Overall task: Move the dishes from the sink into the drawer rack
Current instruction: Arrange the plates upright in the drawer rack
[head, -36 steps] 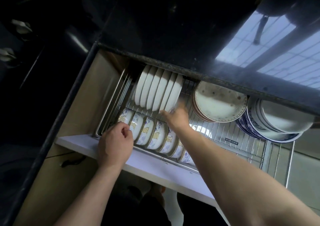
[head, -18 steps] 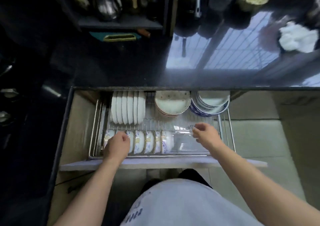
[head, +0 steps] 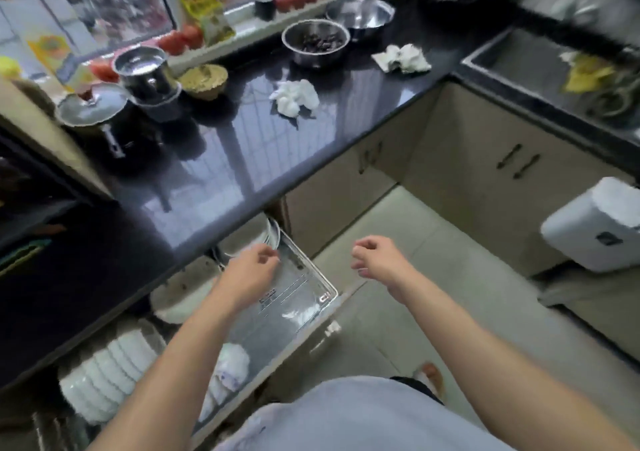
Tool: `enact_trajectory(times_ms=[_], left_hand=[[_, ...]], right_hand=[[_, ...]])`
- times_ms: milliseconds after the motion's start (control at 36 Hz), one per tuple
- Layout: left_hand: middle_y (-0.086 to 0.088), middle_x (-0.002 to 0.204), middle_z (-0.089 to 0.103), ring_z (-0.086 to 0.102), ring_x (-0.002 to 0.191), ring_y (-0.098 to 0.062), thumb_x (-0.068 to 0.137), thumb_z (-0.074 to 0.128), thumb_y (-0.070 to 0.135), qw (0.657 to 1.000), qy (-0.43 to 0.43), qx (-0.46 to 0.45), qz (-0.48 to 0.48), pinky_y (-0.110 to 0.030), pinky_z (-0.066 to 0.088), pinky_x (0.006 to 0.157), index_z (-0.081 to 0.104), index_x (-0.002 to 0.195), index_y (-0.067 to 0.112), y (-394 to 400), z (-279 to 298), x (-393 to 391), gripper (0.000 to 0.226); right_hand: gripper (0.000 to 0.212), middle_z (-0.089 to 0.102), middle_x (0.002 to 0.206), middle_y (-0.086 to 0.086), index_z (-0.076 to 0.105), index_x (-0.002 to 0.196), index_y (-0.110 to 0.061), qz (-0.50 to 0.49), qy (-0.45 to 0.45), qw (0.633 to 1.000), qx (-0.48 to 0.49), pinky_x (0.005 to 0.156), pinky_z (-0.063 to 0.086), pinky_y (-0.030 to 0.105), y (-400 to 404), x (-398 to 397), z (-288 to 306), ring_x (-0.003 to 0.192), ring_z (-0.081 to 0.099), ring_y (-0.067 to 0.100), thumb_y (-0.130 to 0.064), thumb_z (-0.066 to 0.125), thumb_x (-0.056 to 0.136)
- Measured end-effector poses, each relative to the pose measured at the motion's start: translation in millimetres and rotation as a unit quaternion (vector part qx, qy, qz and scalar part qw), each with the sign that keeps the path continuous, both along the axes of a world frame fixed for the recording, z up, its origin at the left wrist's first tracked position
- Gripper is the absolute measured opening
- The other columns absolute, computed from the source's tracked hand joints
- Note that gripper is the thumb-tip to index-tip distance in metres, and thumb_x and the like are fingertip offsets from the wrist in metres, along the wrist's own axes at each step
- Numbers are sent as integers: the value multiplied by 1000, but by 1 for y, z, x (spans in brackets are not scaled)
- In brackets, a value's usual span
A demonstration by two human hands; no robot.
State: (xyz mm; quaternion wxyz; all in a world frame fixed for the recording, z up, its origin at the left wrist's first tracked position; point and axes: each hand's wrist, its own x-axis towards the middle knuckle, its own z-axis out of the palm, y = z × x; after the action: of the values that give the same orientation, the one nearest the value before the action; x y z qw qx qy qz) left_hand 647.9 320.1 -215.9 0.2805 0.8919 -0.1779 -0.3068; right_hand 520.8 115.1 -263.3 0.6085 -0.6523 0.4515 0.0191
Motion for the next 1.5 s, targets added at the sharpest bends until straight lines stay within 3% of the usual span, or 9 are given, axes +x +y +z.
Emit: enact_trajectory(times_ms=[250,444,556,639,750,889,1056,1195,1500], left_hand=[[2,95,73,59,62,-3,101,59,25,980,-15,-86,-181,-18,40,49,67,106,27,-250,43,-117,10],[2,95,75,72,86,-18,96,61,26,945,1,-76,-318,-30,53,72,68,96,30,-415,64,-210,9],[-1,98,73,71,91,-21,97,60,26,928,-16,-85,-363,-33,54,80,66,97,23,-499,82,-250,7],[0,100,73,70,95,-20,98,59,24,920,-19,-94,-380,-29,51,80,64,99,28,-544,84,-264,7],[1,92,70,69,93,-20,98,58,22,913,-18,-90,-397,-28,49,79,66,101,26,-595,79,-266,9],[2,99,74,72,90,-19,97,60,25,919,5,-101,-380,-34,57,87,70,102,26,-661,66,-243,12],[-2,96,76,73,85,-23,96,60,22,921,12,-97,-378,-29,53,76,71,97,21,-737,62,-220,11],[1,96,77,71,88,-20,97,58,29,901,18,-95,-422,-34,56,83,67,96,26,-804,60,-219,10],[1,85,76,74,83,-21,97,59,21,923,33,-74,-377,-33,52,76,69,93,26,-881,37,-255,12]], right_hand=[[10,65,92,6,64,105,-14,-127,-50,989,-61,70,51,30,-190,-164,54,85,66,19,-11,57,100],[15,72,81,0,69,82,-18,-287,-30,947,-142,77,57,38,-340,-309,105,69,67,13,-14,60,93],[16,73,83,6,70,84,-16,-332,-36,929,-158,82,59,43,-404,-358,121,81,71,27,-12,58,94],[14,76,92,9,72,91,-18,-335,-27,930,-146,89,59,49,-436,-369,119,97,73,33,-14,58,92],[14,76,90,5,73,89,-18,-314,-16,940,-133,93,58,51,-474,-363,113,93,74,29,-15,60,88],[15,75,98,9,71,90,-14,-274,-20,952,-133,74,55,34,-537,-338,118,78,70,14,-19,58,93],[16,74,101,5,72,99,-11,-278,-21,950,-142,79,59,31,-595,-322,121,77,71,9,-14,57,95],[14,74,102,8,71,99,-13,-327,-15,936,-125,90,59,42,-641,-333,107,85,72,17,-13,57,96],[13,72,102,5,71,98,-15,-299,52,951,-54,86,59,41,-723,-374,41,92,73,22,-16,58,93]])
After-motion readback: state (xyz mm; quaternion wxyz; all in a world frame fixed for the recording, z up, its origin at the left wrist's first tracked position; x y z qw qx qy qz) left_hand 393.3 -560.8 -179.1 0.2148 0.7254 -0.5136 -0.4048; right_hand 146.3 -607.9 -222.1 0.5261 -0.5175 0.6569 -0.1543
